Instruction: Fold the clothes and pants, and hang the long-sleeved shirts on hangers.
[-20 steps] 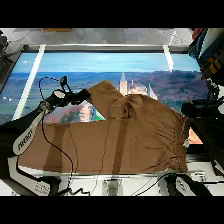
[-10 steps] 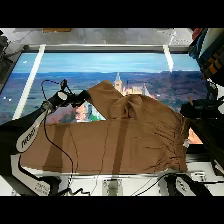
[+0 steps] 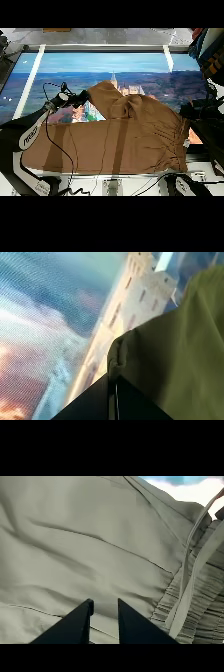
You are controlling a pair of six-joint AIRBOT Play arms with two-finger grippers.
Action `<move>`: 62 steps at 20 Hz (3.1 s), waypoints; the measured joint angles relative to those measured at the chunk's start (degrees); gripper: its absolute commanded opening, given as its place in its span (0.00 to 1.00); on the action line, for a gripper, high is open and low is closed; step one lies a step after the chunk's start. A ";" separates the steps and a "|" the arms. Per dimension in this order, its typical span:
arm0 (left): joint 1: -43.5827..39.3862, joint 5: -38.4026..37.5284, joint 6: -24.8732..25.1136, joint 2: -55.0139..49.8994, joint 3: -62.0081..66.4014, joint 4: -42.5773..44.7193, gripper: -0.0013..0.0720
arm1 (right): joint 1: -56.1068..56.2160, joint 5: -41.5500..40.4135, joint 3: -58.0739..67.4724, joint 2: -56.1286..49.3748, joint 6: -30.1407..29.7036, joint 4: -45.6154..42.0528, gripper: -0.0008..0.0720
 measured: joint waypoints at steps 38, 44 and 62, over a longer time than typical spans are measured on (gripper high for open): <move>20.61 -4.90 15.37 25.90 7.52 52.06 0.03 | 0.00 -6.10 0.00 -0.02 1.73 2.03 0.28; 26.93 -14.62 14.71 27.96 -0.83 51.89 0.03 | 0.00 -6.54 0.00 -0.02 1.73 5.90 0.28; 36.76 -9.49 14.51 28.59 -19.56 52.00 0.81 | 0.00 -6.36 0.00 -0.02 1.70 6.75 0.33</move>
